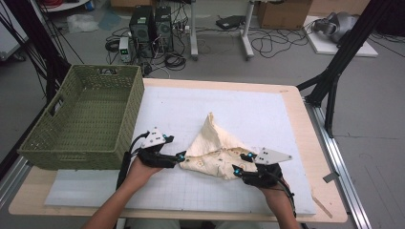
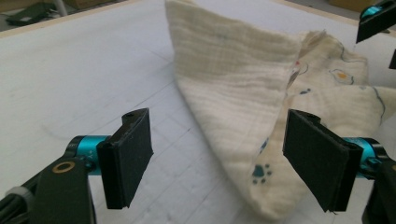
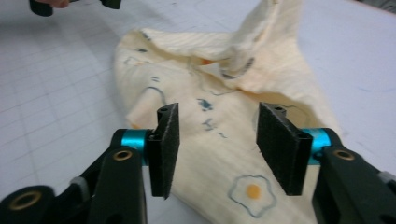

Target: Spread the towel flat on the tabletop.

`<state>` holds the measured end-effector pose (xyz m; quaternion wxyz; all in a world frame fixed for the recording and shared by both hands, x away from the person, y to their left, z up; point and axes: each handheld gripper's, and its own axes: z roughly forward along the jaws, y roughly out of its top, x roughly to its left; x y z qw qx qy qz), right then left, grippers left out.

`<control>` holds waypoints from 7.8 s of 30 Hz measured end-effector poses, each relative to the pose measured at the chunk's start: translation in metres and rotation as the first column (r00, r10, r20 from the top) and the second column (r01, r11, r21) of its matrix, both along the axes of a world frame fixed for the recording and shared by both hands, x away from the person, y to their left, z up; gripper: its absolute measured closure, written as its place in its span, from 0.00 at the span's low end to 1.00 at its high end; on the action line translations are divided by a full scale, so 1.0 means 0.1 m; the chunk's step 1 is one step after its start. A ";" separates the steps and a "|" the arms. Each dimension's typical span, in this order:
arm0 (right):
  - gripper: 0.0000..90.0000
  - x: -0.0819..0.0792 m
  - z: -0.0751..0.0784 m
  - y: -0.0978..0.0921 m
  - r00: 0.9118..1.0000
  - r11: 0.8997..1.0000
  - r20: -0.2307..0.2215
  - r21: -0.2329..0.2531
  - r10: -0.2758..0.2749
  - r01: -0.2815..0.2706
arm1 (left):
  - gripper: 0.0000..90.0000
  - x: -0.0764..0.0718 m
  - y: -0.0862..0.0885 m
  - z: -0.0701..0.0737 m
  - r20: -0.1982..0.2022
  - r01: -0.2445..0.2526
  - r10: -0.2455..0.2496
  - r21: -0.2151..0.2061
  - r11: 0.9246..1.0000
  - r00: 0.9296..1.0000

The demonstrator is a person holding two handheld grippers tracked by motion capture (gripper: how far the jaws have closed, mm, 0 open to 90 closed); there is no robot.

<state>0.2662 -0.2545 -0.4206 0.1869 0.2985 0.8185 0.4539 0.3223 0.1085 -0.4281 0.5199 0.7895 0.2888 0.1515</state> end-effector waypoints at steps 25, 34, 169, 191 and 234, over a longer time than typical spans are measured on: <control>0.50 0.17 -0.26 -0.07 0.987 0.985 -0.083 -0.121 -0.135 0.124 | 0.97 0.24 -0.35 -0.04 -0.015 0.032 -0.030 0.174 0.984 0.999; 0.98 0.14 -0.26 -0.07 0.980 0.997 -0.196 -0.078 -0.025 0.010 | 0.97 0.34 -0.01 -0.01 -0.032 -0.100 0.105 0.145 0.984 0.994; 0.72 0.87 -0.12 0.11 0.979 0.982 -0.134 -0.130 -0.153 0.136 | 0.87 0.08 -1.07 -0.17 -0.070 0.191 -0.179 0.284 0.940 0.981; 0.65 0.86 -0.05 0.21 0.987 0.992 -0.099 -0.045 -0.125 0.121 | 0.95 -0.25 0.35 -0.04 -0.108 0.022 -0.002 0.182 0.983 0.994; 0.47 0.16 -0.21 -0.07 0.970 0.968 -0.028 -0.077 -0.241 0.239 | 0.50 -0.13 0.39 0.01 -0.095 -0.093 0.100 0.073 0.993 0.990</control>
